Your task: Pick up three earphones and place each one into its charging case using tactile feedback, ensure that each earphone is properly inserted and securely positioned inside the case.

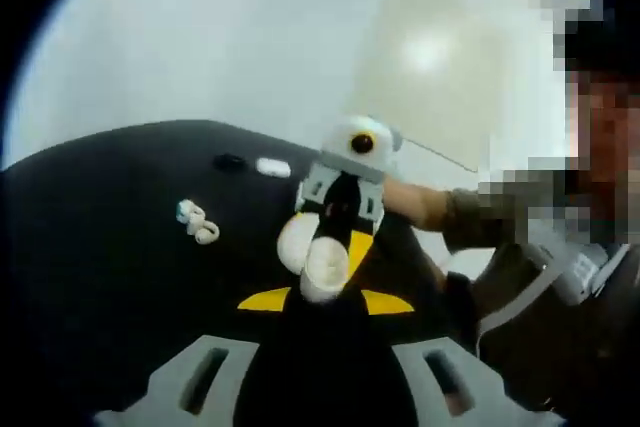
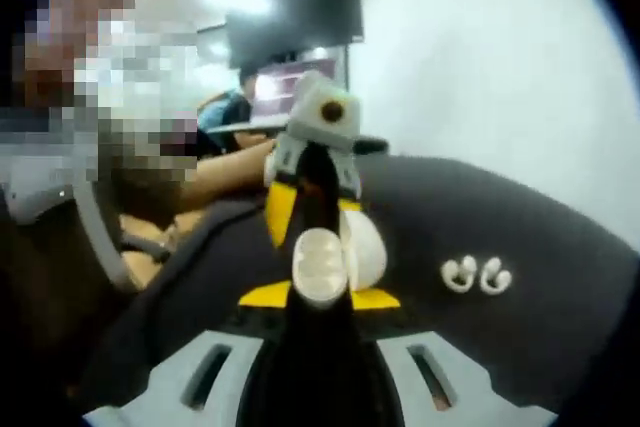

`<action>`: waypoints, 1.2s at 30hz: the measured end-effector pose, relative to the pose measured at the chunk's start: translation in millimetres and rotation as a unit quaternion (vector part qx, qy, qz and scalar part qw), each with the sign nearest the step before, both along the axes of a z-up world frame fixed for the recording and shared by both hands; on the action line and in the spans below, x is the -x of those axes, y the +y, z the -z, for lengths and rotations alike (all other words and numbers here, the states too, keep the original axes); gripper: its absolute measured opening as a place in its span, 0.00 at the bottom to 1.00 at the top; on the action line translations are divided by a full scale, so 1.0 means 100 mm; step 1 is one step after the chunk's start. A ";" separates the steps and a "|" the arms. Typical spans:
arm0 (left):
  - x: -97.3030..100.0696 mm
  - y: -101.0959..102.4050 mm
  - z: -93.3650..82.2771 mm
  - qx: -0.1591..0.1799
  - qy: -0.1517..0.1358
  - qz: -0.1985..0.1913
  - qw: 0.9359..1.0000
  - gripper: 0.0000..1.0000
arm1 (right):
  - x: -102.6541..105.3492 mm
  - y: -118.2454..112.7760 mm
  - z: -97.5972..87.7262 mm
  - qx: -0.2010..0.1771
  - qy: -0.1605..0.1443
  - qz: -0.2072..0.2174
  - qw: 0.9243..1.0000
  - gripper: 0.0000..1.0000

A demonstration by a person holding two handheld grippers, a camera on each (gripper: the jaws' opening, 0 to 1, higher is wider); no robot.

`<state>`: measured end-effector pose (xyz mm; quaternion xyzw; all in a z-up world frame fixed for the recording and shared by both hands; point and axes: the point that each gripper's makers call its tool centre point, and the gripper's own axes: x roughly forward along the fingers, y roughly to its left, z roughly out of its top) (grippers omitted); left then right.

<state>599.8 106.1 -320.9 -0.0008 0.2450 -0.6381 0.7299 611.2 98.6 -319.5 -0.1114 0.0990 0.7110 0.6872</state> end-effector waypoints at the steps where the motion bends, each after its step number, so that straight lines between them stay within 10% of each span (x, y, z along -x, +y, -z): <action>1: 0.01 -0.03 0.01 -0.001 -0.005 0.003 1.000 0.24 | 0.00 0.00 0.00 0.000 0.000 0.001 1.000 0.21; 4: -0.04 -0.07 -0.04 0.007 -0.044 -0.001 0.999 0.24 | -0.01 0.02 0.00 -0.001 0.000 0.003 1.000 0.21; 17: -0.08 -0.07 -0.04 0.002 -0.051 0.002 0.999 0.19 | -0.02 -0.17 -0.19 -0.032 0.025 0.004 0.999 0.28; 20: -0.08 -0.07 -0.04 -0.003 -0.063 0.001 0.998 0.19 | -0.34 -0.37 -0.55 -0.106 0.049 0.082 0.990 0.23; 23: -0.09 -0.08 -0.04 -0.006 -0.071 0.000 0.997 0.19 | -0.81 -0.54 -0.55 -0.084 0.071 0.202 0.973 0.14; 26: -0.11 -0.08 -0.04 -0.008 -0.075 -0.002 0.997 0.19 | -0.91 -0.44 -0.41 0.002 -0.044 0.205 0.978 0.11; 30: -0.14 -0.07 -0.03 -0.016 -0.079 -0.005 0.997 0.18 | -0.90 -0.22 -0.16 0.098 -0.124 0.141 0.977 0.11; 36: -0.20 -0.06 0.00 -0.025 -0.082 -0.010 0.996 0.18 | -1.06 -0.12 -0.07 0.146 -0.167 0.128 0.967 0.11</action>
